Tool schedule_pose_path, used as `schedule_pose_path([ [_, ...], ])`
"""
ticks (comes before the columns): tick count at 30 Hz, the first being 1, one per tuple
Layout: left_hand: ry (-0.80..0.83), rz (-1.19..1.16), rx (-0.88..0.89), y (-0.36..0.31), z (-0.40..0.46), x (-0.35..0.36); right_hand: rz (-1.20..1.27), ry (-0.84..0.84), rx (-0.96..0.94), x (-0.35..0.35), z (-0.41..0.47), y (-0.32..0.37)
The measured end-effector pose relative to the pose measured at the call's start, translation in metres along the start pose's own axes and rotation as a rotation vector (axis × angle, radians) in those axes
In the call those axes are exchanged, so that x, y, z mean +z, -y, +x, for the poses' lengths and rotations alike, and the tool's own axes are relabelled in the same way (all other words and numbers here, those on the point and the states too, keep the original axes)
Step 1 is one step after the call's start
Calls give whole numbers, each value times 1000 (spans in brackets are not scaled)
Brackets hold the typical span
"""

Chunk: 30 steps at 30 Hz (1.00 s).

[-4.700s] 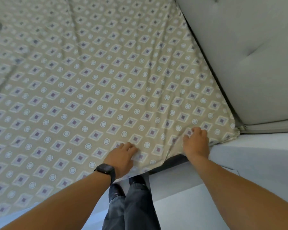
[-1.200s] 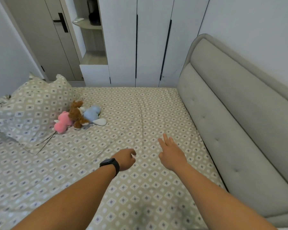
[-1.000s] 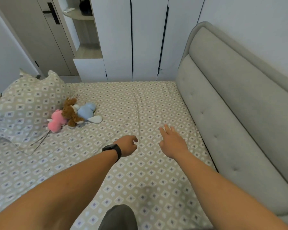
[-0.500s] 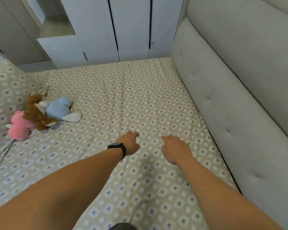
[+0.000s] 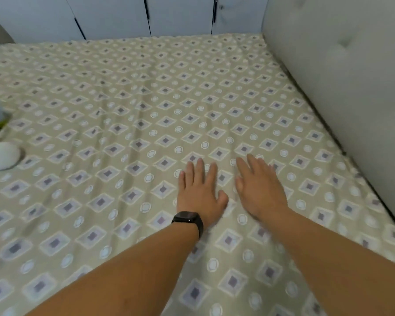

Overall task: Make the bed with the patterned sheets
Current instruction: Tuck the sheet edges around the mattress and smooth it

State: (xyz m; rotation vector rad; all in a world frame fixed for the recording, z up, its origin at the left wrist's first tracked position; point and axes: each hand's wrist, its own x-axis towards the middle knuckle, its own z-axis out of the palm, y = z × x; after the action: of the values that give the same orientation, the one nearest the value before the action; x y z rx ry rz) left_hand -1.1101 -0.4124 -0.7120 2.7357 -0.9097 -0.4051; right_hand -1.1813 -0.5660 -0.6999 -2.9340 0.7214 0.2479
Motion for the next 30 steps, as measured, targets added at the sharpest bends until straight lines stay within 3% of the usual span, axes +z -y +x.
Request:
schedule_pose_path([
  [5, -99, 57, -26, -3, 26, 35, 68, -76, 100, 38, 36, -37],
  [8, -63, 105, -66, 2, 23, 32, 98, -76, 55, 41, 34, -33],
  [14, 45, 63, -90, -76, 23, 32, 79, -39, 19, 29, 24, -100],
  [23, 39, 93, 24, -85, 33, 44, 42, -74, 138, 31, 35, -134],
  [26, 47, 106, 47, -84, 34, 39, 39, -75, 262, 25, 39, -165],
  [30, 89, 128, 253, -106, 84, 34, 108, -56, 293, 21, 33, -208],
])
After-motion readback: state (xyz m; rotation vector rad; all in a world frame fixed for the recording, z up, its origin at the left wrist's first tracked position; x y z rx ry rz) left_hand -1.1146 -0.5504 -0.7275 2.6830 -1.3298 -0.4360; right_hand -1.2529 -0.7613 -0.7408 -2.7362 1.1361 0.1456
